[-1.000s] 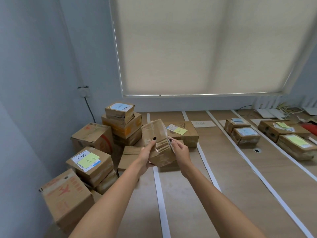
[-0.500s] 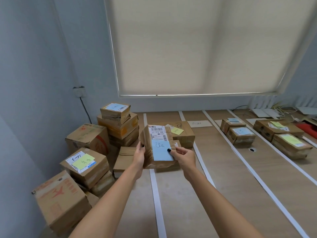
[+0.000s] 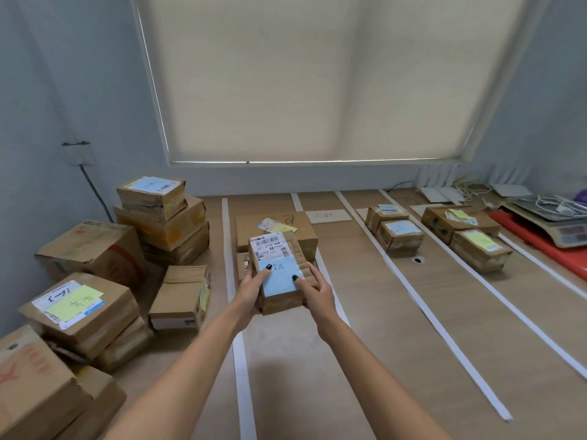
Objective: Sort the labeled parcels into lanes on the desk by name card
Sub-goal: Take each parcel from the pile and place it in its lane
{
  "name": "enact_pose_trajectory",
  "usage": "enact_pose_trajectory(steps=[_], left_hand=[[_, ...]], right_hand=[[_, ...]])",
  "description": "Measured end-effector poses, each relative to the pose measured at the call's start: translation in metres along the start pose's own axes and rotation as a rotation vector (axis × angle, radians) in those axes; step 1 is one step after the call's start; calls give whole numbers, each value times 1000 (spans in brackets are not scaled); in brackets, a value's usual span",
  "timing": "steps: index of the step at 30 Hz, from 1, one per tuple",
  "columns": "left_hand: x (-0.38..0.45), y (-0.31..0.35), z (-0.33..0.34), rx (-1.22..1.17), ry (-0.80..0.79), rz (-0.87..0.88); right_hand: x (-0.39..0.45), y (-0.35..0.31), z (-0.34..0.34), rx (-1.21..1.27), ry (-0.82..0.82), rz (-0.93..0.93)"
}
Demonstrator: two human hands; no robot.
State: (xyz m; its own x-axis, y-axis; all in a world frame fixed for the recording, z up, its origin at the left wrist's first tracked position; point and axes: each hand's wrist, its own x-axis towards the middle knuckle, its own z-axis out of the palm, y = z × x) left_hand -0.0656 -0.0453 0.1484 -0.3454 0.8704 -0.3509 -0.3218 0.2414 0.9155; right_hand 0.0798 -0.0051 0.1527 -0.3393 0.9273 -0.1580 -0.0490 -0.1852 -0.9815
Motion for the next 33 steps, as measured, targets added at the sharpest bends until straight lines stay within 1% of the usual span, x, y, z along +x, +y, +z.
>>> enact_pose_trajectory(steps=[3, 7, 10, 13, 16, 19, 23, 25, 27, 30, 33], left_hand=[[12, -10, 30, 37, -9, -28], [41, -22, 84, 38, 35, -40], [68, -41, 145, 46, 45, -23], [93, -66, 221, 42, 58, -15], [117, -87, 301, 7, 126, -41], [141, -100, 362, 26, 204, -55], [171, -110, 417, 187, 306, -106], [186, -114, 434, 207, 324, -114], [200, -117, 448, 212, 311, -120], [223, -118, 479, 229, 224, -127], [242, -114, 519, 251, 154, -86]], right_hand=[[14, 5, -29, -10, 19, 18], [45, 14, -82, -47, 41, 7], [73, 20, -145, -61, 48, 13], [104, 24, -223, -74, 49, 44], [140, 20, -300, -118, 9, 84], [171, 14, -354, -131, -26, 122], [198, 12, -405, -99, -28, 183], [212, 11, -423, -95, -37, 189], [224, 7, -440, -102, -34, 174], [240, 6, -470, -114, 32, 179], [263, 2, -506, -129, 74, 166]])
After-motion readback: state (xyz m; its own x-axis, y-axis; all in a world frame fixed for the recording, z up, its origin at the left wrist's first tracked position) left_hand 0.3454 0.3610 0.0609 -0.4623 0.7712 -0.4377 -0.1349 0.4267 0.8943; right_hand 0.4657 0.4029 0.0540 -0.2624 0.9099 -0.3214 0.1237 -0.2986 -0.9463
